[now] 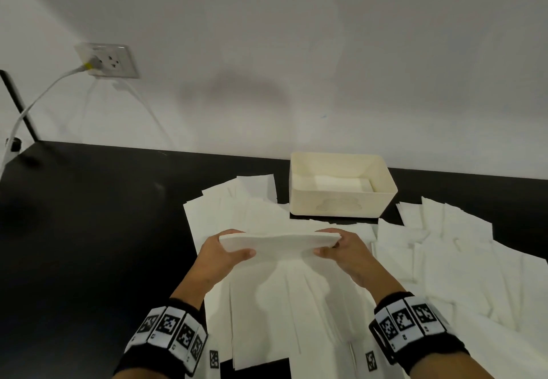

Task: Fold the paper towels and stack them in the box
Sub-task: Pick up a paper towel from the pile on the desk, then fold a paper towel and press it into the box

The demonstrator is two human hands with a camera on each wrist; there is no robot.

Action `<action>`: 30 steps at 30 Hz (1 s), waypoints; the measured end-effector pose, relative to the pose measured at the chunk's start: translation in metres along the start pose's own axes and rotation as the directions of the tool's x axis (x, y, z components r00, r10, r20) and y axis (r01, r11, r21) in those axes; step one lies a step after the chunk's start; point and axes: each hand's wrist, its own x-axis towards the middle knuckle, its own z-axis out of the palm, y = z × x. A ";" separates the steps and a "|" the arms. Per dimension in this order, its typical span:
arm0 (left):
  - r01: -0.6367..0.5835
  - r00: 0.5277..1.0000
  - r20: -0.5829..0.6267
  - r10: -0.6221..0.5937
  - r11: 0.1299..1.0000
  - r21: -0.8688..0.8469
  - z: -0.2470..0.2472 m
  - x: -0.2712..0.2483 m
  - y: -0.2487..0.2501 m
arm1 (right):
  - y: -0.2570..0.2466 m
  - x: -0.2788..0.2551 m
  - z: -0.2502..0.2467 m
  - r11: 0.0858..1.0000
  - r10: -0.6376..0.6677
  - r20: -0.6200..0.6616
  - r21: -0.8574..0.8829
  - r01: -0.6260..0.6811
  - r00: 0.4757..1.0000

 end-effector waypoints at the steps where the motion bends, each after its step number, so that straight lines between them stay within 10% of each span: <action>1: 0.026 0.999 -0.026 -0.025 0.999 0.031 -0.001 0.001 0.000 | 0.001 0.000 0.000 1.000 0.003 -0.019 -0.002 -0.003 1.000; 12: -0.232 0.953 -0.187 0.239 0.971 0.058 0.033 0.050 0.127 | -0.093 0.032 -0.056 0.978 -0.189 -0.408 0.000 0.206 0.894; 18: -0.263 0.942 -0.132 0.310 0.922 0.283 0.093 0.103 0.148 | -0.111 0.078 -0.105 0.950 -0.219 -0.544 -0.310 0.048 0.810; 24: -0.297 0.938 0.154 0.311 0.491 0.819 0.125 0.135 0.135 | -0.095 0.106 -0.111 0.647 -0.186 -0.405 -0.736 -0.198 0.895; 30: -0.317 0.942 0.277 0.189 0.233 0.919 0.139 0.146 0.135 | -0.083 0.129 -0.097 0.394 -0.066 -0.320 -0.878 -0.270 0.945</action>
